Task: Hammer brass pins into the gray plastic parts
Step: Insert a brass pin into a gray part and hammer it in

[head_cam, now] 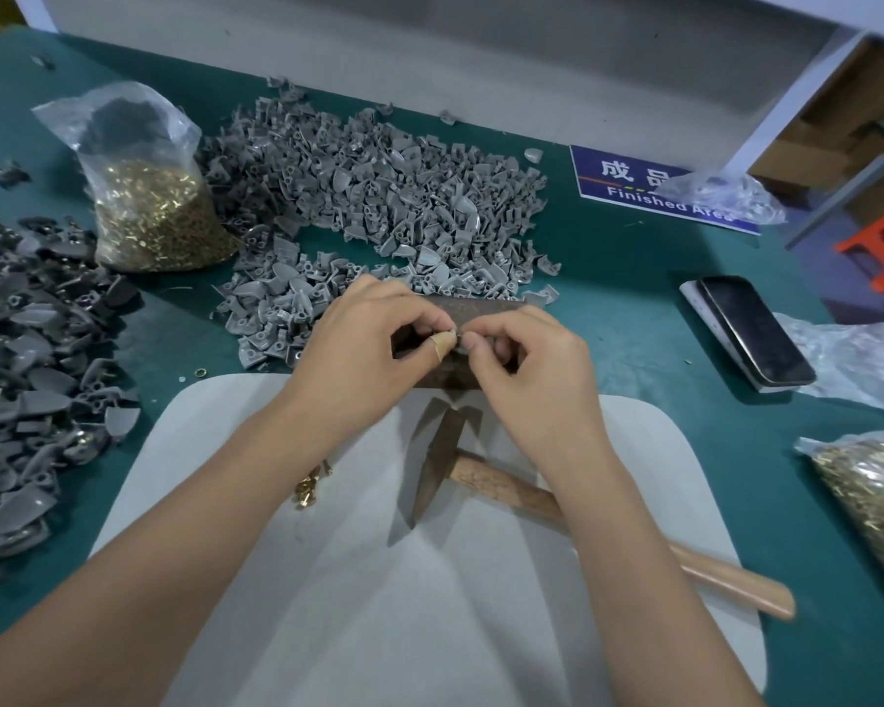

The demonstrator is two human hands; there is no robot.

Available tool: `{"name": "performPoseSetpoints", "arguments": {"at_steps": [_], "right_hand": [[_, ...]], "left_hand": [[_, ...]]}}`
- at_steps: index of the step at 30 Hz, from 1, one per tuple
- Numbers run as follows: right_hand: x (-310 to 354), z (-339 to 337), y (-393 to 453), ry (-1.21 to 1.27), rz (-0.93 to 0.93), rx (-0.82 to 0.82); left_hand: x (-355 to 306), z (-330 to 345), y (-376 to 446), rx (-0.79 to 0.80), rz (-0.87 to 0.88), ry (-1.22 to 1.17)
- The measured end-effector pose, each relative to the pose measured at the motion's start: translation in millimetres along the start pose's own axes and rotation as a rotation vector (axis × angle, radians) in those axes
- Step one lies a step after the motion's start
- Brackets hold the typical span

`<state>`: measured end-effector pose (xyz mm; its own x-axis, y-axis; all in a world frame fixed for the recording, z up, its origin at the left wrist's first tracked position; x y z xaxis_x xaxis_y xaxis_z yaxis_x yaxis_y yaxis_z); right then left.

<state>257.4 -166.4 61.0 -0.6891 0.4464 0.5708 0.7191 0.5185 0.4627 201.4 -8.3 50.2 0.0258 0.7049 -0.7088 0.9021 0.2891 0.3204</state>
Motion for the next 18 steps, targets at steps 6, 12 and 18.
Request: {"name": "performPoseSetpoints", "arguments": {"at_steps": [6,12,18], "right_hand": [[-3.7,0.9,1.3,0.059,0.038,-0.024],[-0.1,-0.9,1.7,0.02,-0.001,-0.007],[14.4,-3.5,2.1,-0.198,-0.086,-0.001]], "left_hand": [[0.3,-0.1,0.5,-0.003,0.005,0.016],[-0.8,-0.1,0.3,-0.001,0.004,0.017],[-2.3,-0.6,-0.3,0.0,0.002,0.015]]}}
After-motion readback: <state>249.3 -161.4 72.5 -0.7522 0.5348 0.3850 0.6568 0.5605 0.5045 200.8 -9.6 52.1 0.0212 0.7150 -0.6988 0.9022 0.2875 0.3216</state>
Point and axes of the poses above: each hand's wrist, its own y-axis towards the middle knuckle, its own z-axis out of the palm, x = y × z, the point moved 5 cm from there along y, towards the middle knuckle, and after that the axes turned 9 degrees about -z, right-handed, at the moved point
